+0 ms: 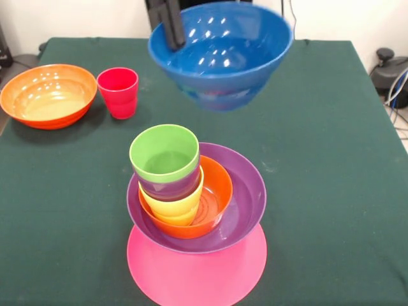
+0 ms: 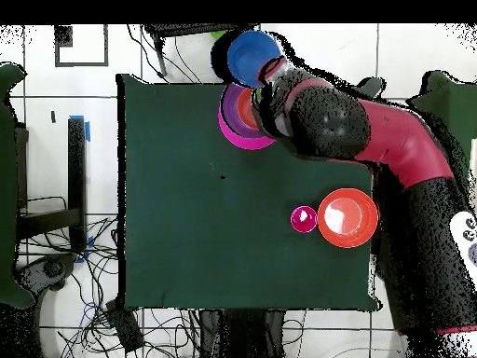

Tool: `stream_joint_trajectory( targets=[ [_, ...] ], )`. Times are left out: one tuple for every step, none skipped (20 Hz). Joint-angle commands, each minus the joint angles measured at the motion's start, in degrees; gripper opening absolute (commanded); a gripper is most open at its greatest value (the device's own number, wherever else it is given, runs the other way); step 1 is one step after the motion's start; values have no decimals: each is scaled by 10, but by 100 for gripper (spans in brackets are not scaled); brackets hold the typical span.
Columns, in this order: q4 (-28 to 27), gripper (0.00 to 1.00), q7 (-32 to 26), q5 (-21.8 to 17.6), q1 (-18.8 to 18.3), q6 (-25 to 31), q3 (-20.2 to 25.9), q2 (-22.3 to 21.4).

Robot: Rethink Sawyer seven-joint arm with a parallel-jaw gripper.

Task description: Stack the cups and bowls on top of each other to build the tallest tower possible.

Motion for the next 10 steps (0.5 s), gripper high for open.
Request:
stream_joint_trajectory(
  targets=[
    [-12,0,-171,-60,-4,83,17,48],
    [-14,0,-173,-63,-6,81,20,53],
    [-15,0,-174,-67,-9,79,22,56],
    [-16,0,-174,-70,-11,77,24,59],
    [-17,0,-174,-73,-12,77,25,60],
    [-17,0,-174,-76,-15,76,28,62],
    [-16,0,-174,-79,-17,75,29,63],
    [-17,0,-175,-82,-19,75,31,65],
    [-17,0,-176,-84,-21,75,32,67],
    [-17,0,-176,-87,-23,76,34,68]
  ],
)
